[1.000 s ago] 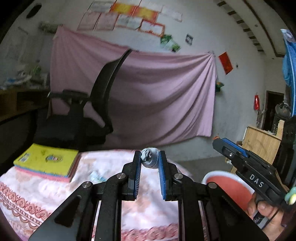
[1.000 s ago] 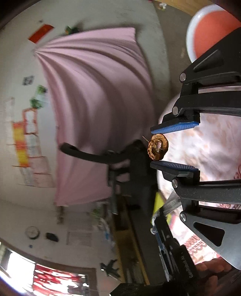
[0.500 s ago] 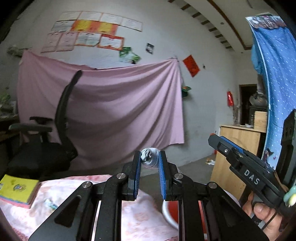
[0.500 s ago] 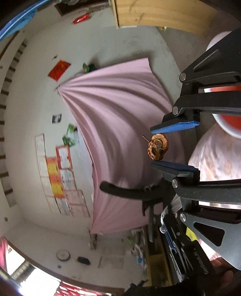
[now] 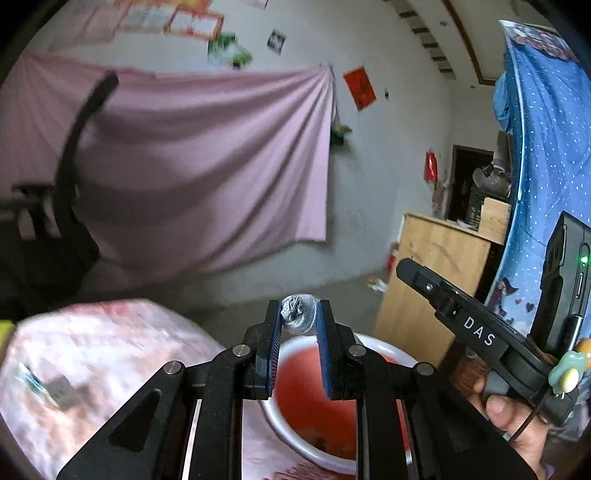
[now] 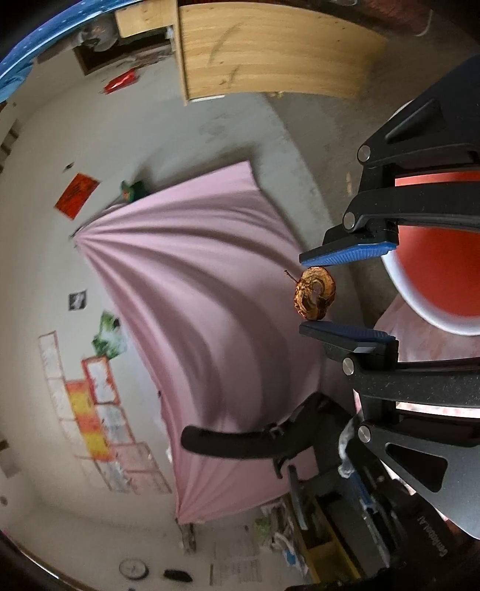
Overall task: Collect trash
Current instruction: 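Carry nut shell and tissue over the red bin and open both tools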
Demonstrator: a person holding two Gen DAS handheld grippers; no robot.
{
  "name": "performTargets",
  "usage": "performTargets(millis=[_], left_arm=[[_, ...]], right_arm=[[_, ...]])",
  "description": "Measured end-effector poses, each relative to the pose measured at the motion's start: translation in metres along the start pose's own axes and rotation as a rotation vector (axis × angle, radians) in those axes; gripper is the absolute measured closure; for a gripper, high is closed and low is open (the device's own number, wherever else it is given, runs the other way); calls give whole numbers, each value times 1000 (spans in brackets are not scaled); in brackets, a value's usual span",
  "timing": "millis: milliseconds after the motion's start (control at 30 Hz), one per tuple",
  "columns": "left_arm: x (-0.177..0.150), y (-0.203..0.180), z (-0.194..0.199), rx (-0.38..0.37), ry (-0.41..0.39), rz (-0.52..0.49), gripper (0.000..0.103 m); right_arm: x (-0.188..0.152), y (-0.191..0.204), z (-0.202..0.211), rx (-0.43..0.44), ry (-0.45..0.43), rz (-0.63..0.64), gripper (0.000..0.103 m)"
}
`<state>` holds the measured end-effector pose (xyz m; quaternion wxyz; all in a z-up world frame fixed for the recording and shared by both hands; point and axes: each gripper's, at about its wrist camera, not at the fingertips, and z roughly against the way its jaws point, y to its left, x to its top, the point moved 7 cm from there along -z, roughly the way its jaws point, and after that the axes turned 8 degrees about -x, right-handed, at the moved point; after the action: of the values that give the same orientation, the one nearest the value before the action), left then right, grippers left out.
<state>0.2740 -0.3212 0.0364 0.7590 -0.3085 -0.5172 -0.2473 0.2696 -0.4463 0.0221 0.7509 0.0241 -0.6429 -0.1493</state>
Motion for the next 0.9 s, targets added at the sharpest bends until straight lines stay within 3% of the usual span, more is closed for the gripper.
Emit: performTargets(millis=[300, 500, 600, 900], left_arm=[[-12, -2, -35, -46, 147, 79, 87], [-20, -5, -51, -58, 225, 96, 80], [-20, -4, -50, -66, 227, 109, 72], [-14, 20, -34, 1, 182, 173, 69]], right_arm=[[-10, -21, -15, -43, 94, -39, 74], [-14, -33, -22, -78, 143, -62, 74], [-17, -39, -26, -88, 167, -81, 69], [-16, -41, -27, -87, 176, -97, 58]])
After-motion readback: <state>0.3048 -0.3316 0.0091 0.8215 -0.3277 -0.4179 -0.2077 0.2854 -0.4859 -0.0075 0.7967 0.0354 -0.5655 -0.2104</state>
